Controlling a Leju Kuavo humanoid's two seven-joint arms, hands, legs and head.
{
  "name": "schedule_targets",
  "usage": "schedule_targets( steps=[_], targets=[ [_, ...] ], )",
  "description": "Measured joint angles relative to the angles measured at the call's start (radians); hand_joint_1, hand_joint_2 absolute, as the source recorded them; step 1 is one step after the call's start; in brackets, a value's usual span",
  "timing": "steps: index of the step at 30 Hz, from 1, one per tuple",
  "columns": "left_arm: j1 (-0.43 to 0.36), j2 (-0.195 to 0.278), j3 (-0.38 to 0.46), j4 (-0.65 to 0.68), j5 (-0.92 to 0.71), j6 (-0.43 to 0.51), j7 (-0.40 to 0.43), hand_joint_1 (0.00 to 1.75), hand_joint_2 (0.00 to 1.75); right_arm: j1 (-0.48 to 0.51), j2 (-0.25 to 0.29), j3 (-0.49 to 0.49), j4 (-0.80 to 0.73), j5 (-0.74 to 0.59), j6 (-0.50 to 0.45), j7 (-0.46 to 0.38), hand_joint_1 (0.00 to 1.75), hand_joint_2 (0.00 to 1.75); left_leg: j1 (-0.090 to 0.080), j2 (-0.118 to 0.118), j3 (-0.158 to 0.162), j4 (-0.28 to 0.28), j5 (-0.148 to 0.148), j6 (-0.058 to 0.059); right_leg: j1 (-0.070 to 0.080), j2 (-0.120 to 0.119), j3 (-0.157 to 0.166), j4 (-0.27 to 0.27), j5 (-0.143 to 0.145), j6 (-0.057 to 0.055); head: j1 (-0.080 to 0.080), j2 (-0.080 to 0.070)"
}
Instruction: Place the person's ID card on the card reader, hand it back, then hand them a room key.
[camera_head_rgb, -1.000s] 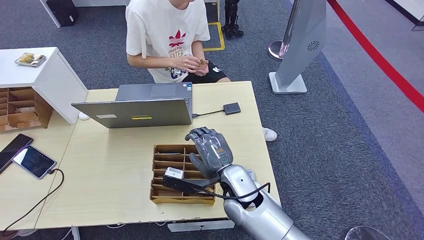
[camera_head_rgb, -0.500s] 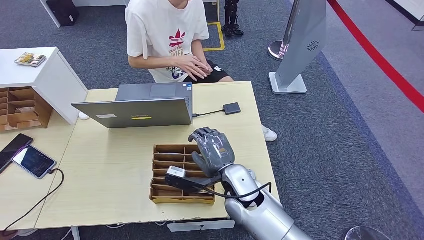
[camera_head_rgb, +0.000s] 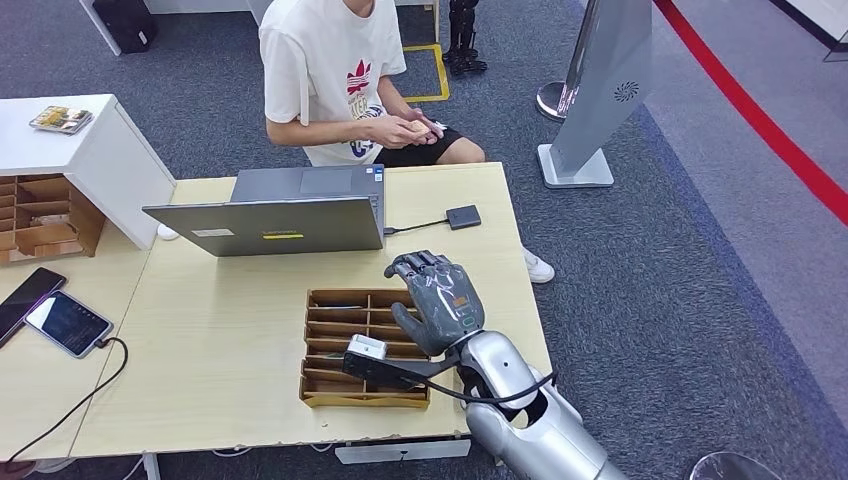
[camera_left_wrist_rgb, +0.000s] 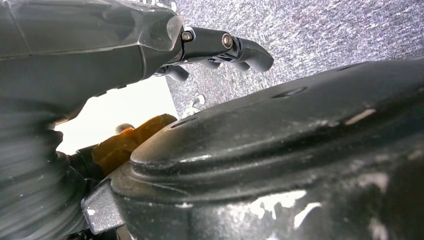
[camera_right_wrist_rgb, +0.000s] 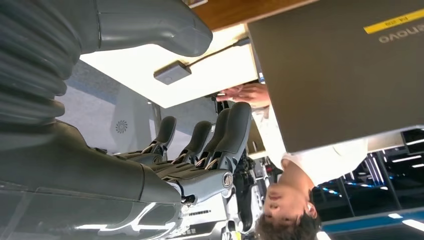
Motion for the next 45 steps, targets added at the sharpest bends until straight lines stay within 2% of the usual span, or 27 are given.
schedule_targets(
  steps=[20,45],
  targets=[
    [0.0,0.0,-0.001,0.0,0.005,0.0,0.0,0.0,1.75,0.003,-0.021,0.0,0.03,0.008,0.005,0.0,0.78,1.75,0.0,0.0,0.0,0.0,0.0,0.0,0.0,0.0,0.0,0.0,0.0,0.0,0.0,0.0],
    [-0.001,0.0,-0.018,0.0,0.008,0.001,0.002,0.0,1.75,0.004,-0.021,-0.034,0.129,0.046,0.004,0.035,0.82,1.75,0.0,0.0,0.0,0.0,0.0,0.0,0.0,0.0,0.0,0.0,0.0,0.0,0.0,0.0]
  ],
)
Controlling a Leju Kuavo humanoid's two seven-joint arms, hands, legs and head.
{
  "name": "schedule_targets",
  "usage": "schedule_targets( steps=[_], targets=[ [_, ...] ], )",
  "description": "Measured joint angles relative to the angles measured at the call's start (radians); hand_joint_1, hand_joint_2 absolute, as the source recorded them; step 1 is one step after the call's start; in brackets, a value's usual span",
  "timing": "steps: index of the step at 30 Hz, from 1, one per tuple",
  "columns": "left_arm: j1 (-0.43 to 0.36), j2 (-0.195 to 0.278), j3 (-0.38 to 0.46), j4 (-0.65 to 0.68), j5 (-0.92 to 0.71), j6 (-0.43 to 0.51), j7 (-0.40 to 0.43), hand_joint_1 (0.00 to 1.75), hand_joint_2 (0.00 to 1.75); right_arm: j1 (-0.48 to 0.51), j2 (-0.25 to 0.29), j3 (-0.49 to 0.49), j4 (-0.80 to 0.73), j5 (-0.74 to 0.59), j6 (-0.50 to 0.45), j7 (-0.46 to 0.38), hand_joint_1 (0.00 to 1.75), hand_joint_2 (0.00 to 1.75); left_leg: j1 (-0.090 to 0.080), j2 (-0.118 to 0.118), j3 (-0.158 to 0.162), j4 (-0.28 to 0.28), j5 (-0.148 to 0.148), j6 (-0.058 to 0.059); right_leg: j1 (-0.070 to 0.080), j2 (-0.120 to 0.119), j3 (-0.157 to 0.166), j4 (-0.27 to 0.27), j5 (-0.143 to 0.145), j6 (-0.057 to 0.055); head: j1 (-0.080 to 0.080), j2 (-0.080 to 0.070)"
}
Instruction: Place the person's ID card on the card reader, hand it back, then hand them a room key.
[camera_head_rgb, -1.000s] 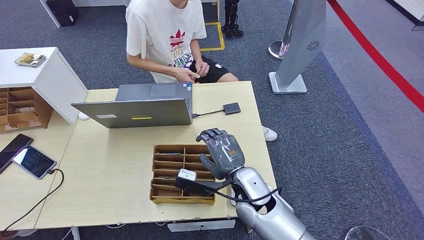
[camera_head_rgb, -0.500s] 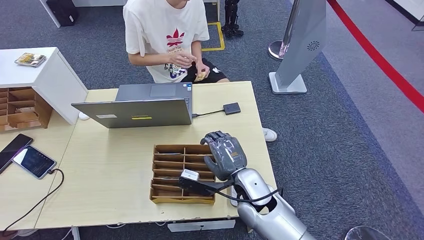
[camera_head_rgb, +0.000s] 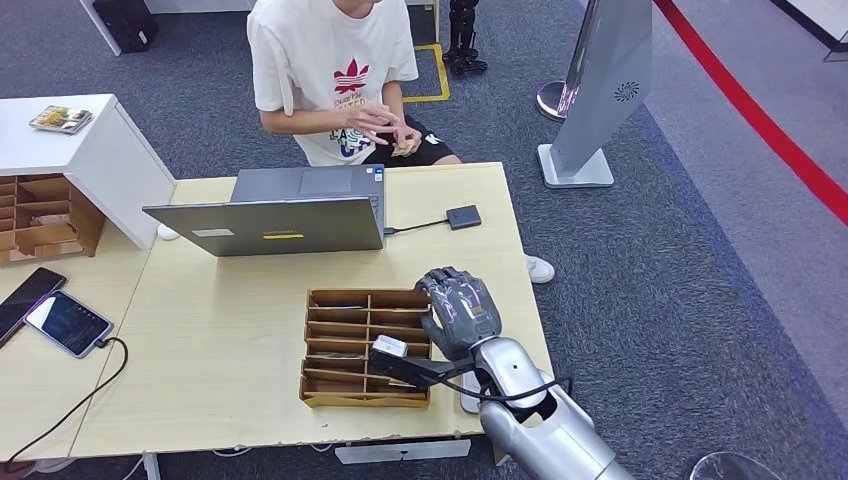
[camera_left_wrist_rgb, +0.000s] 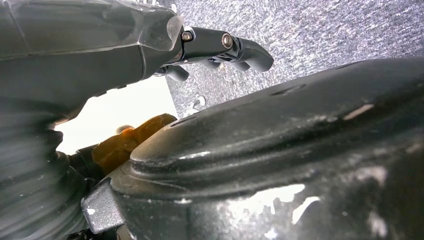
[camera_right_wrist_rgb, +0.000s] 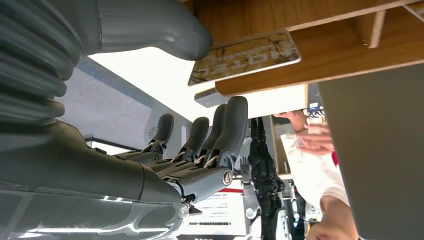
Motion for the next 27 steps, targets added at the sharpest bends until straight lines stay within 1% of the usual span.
schedule_targets(
  steps=[2,5,6,9,10,11,12,27],
  targets=[
    [0.0,0.0,0.0,0.0,0.0,0.0,0.0,0.0,1.75,0.0,0.0,-0.003,0.006,0.003,0.0,0.001,0.84,1.75,0.0,0.0,0.0,0.0,0.0,0.0,0.0,0.0,0.0,0.0,0.0,0.0,0.0,0.0],
    [0.0,0.0,-0.001,0.0,0.0,0.0,0.001,0.0,1.75,0.0,0.0,-0.006,0.013,0.006,0.0,0.002,0.95,1.75,0.0,0.0,0.0,0.0,0.0,0.0,0.0,0.0,0.0,0.0,0.0,0.0,0.0,0.0],
    [0.0,0.0,-0.001,0.0,0.0,0.0,0.001,0.0,1.75,0.0,0.0,-0.007,0.015,0.007,0.0,0.002,1.07,1.75,0.0,0.0,0.0,0.0,0.0,0.0,0.0,0.0,0.0,0.0,0.0,0.0,0.0,0.0],
    [0.0,0.0,-0.002,0.0,0.0,0.0,0.001,0.0,1.75,0.0,0.0,-0.013,0.02,0.008,0.0,0.004,1.59,1.75,0.0,0.0,0.0,0.0,0.0,0.0,0.0,0.0,0.0,0.0,0.0,0.0,0.0,0.0],
    [0.0,0.0,-0.003,0.0,0.0,0.0,0.001,0.0,1.75,0.0,0.0,-0.015,0.022,0.009,0.0,0.005,1.68,1.75,0.0,0.0,0.0,0.0,0.0,0.0,0.0,0.0,0.0,0.0,0.0,0.0,0.0,0.0],
    [0.0,0.0,-0.004,0.0,0.0,0.0,0.001,0.0,1.75,0.0,0.0,-0.016,0.024,0.009,0.0,0.006,1.72,1.75,0.0,0.0,0.0,0.0,0.0,0.0,0.0,0.0,0.0,0.0,0.0,0.0,0.0,0.0],
    [-0.001,0.0,-0.004,0.0,0.0,0.0,0.001,0.0,1.75,0.0,0.0,-0.017,0.026,0.01,0.0,0.006,1.75,1.75,0.0,0.0,0.0,0.0,0.0,0.0,0.0,0.0,0.0,0.0,0.0,0.0,0.0,0.0],
    [-0.001,0.0,-0.007,0.0,0.0,0.001,0.001,0.0,1.75,0.0,0.0,-0.024,0.037,0.014,0.001,0.01,1.75,1.75,0.0,0.0,0.0,0.0,0.0,0.0,0.0,0.0,0.0,0.0,0.0,0.0,0.0,0.0]
  ],
)
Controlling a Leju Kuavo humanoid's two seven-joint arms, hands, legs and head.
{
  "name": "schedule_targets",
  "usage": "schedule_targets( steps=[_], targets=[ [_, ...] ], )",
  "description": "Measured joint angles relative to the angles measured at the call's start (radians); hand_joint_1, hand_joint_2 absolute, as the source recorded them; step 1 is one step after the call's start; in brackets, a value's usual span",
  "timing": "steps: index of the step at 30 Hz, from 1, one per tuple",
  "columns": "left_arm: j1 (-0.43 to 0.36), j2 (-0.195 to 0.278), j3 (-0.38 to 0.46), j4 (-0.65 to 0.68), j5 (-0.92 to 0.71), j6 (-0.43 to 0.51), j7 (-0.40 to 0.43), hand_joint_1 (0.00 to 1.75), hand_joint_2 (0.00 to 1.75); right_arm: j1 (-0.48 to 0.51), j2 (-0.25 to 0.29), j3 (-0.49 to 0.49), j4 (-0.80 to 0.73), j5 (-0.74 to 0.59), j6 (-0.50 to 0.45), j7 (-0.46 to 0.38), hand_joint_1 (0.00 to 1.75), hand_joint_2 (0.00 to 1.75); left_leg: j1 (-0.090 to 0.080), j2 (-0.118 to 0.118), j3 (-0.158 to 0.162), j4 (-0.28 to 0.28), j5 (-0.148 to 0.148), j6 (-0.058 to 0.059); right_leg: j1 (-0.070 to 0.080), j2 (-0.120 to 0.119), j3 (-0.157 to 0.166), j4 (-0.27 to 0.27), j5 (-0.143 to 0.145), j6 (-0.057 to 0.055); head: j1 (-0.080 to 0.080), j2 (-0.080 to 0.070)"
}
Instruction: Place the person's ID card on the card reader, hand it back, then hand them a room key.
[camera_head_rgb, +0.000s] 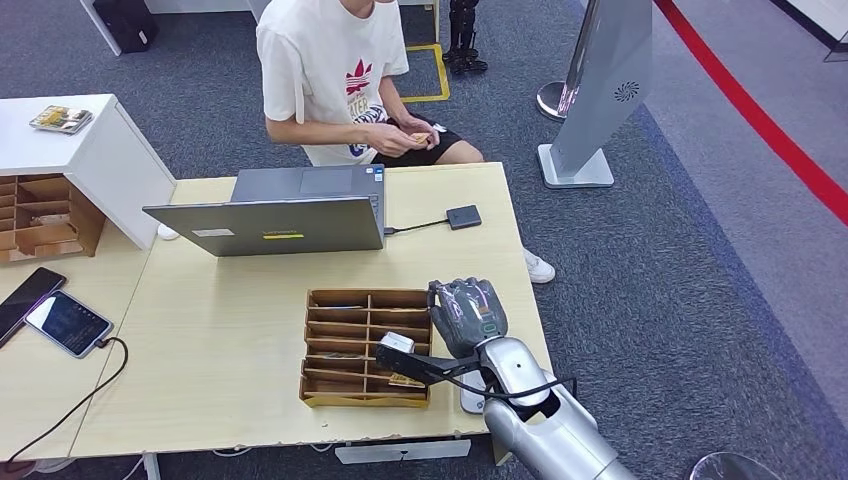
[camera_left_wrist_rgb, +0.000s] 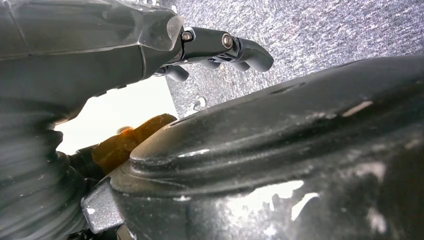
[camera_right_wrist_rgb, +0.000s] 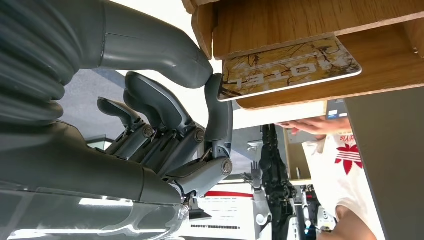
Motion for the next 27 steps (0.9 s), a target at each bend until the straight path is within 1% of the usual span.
schedule_targets(
  steps=[7,15,21,27],
  targets=[
    [0.0,0.0,-0.001,0.0,0.001,0.0,0.0,0.0,1.75,0.0,0.001,-0.006,0.0,-0.001,0.0,0.0,1.75,1.75,0.0,0.0,0.0,0.0,0.0,0.0,0.0,0.0,0.0,0.0,0.0,0.0,0.0,0.0],
    [-0.001,0.0,-0.015,0.0,0.01,0.002,0.0,0.0,1.75,0.0,0.002,-0.027,-0.009,-0.032,0.012,-0.013,1.75,1.75,0.0,0.0,0.0,0.0,0.0,0.0,0.0,0.0,0.0,0.0,0.0,0.0,0.0,0.0],
    [-0.001,0.0,-0.017,0.0,0.019,0.002,-0.001,0.0,1.75,-0.001,0.002,-0.057,-0.058,-0.036,-0.027,-0.012,1.75,1.75,0.0,0.0,0.0,0.0,0.0,0.0,0.0,0.0,0.0,0.0,0.0,0.0,0.0,0.0],
    [-0.001,0.0,-0.018,0.0,0.022,0.002,-0.002,0.0,1.75,0.0,0.002,-0.078,-0.102,-0.039,-0.041,-0.012,1.75,1.75,0.0,0.0,0.0,0.0,0.0,0.0,0.0,0.0,0.0,0.0,0.0,0.0,0.0,0.0]
  ],
)
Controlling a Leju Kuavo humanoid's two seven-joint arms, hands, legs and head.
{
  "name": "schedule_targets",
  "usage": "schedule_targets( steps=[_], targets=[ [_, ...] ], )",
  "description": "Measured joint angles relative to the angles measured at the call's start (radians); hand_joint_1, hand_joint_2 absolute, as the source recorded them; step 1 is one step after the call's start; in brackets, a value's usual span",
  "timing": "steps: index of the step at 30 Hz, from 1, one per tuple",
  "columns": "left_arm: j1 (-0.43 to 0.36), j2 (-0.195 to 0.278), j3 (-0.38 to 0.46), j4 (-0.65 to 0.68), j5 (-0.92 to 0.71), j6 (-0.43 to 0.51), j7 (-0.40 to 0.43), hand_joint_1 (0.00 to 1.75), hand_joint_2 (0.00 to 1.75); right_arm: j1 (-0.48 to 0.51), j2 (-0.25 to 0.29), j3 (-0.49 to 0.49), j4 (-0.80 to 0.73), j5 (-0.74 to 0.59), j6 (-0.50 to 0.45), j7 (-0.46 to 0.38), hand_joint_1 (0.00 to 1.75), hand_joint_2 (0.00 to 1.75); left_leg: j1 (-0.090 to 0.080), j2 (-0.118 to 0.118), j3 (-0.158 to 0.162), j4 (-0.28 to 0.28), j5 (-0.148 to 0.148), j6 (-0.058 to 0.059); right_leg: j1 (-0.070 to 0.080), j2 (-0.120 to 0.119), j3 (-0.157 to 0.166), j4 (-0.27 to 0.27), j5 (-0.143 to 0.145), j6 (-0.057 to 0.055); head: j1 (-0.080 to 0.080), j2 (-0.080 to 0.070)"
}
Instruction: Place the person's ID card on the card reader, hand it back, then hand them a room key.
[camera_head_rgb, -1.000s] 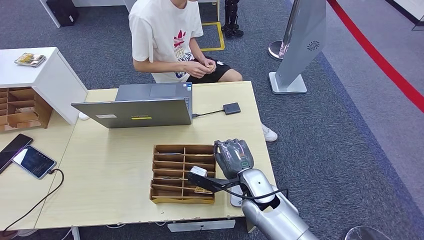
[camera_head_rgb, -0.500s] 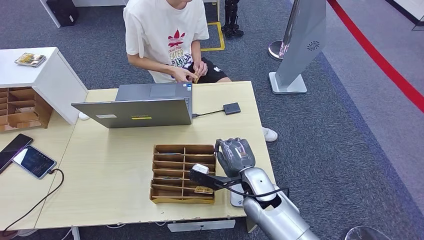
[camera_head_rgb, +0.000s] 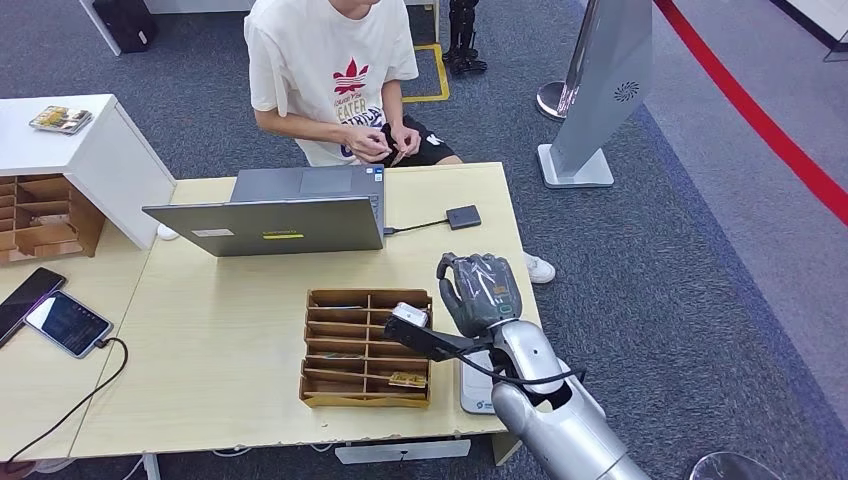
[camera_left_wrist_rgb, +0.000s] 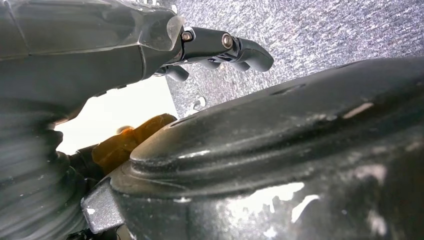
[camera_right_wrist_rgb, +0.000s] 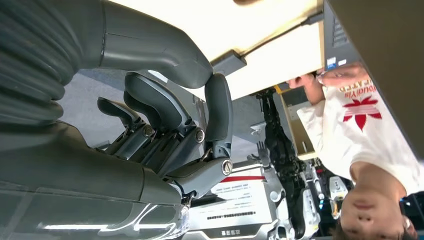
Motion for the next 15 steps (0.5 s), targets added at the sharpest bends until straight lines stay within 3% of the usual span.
schedule_targets(
  steps=[8,11,15],
  targets=[
    [0.001,0.0,0.0,0.0,0.017,0.0,-0.004,0.0,1.75,0.001,0.0,-0.049,-0.149,-0.021,-0.023,-0.011,1.71,1.75,0.0,0.0,0.0,0.0,0.0,0.0,0.0,0.0,0.0,0.0,0.0,0.0,0.0,0.0],
    [0.001,0.0,0.0,0.0,0.02,0.0,-0.004,0.0,1.75,0.004,0.0,-0.054,-0.186,-0.03,-0.022,-0.021,1.5,1.75,0.0,0.0,0.0,0.0,0.0,0.0,0.0,0.0,0.0,0.0,0.0,0.0,0.0,0.0],
    [0.002,0.0,0.0,0.0,0.031,0.0,-0.01,0.0,1.75,0.016,-0.001,-0.05,-0.223,-0.078,0.007,-0.055,0.96,1.75,0.0,0.0,0.0,0.0,0.0,0.0,0.0,0.0,0.0,0.0,0.0,0.0,0.0,0.0]
  ],
)
